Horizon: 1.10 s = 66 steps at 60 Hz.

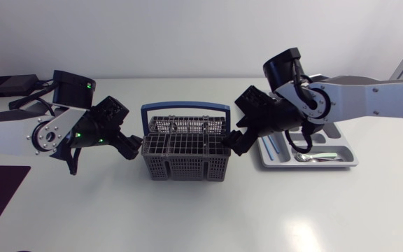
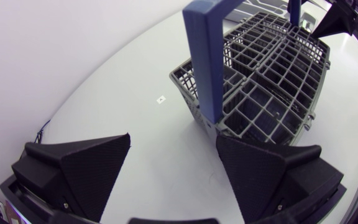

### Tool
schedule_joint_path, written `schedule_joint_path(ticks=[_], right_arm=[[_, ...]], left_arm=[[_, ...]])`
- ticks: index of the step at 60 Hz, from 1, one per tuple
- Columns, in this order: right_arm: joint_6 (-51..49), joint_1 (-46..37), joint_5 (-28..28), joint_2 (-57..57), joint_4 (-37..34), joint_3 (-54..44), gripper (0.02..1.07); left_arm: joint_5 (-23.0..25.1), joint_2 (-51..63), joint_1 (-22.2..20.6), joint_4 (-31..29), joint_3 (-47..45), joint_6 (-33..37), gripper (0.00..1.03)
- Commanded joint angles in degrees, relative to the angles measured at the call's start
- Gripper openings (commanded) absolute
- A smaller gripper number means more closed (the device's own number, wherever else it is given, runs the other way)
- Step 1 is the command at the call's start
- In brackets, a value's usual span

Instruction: Unload the cutlery basket into the drawer organizer.

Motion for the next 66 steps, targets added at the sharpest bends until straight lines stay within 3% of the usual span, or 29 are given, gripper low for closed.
schedule_joint_path(ticks=[1, 16, 20, 30, 38, 43, 66], right_arm=[[0.98, 0.51, 0.79, -3.40, 0.47, -2.18, 1.02], [1.25, 1.13, 4.48, -14.12, 3.55, -6.66, 1.02], [1.25, 1.13, 7.91, -17.46, 7.68, -9.30, 1.02], [0.81, 0.95, 18.10, -24.41, 13.83, -14.48, 1.02], [2.92, -3.97, 17.49, -27.66, 13.92, -16.68, 1.02], [5.20, -7.75, 15.64, -30.03, 14.27, -18.18, 1.02], [7.05, -18.12, 18.98, -43.04, 20.78, -28.55, 1.02]], left_arm=[[1.07, -2.59, -0.49, -0.68, -0.39, 0.01, 0.97], [1.34, -11.29, 2.06, -2.79, -2.23, -2.98, 0.99], [3.97, -14.45, 3.38, -2.61, -3.38, -4.82, 0.99], [3.80, -22.10, 4.61, 2.57, -7.07, -8.78, 0.99], [1.95, -24.65, 4.87, 1.25, -7.24, -11.59, 0.99], [1.95, -24.73, 7.16, 1.08, -7.16, -13.70, 0.99], [1.95, -34.93, 8.39, 0.11, -13.31, -13.44, 0.99]])
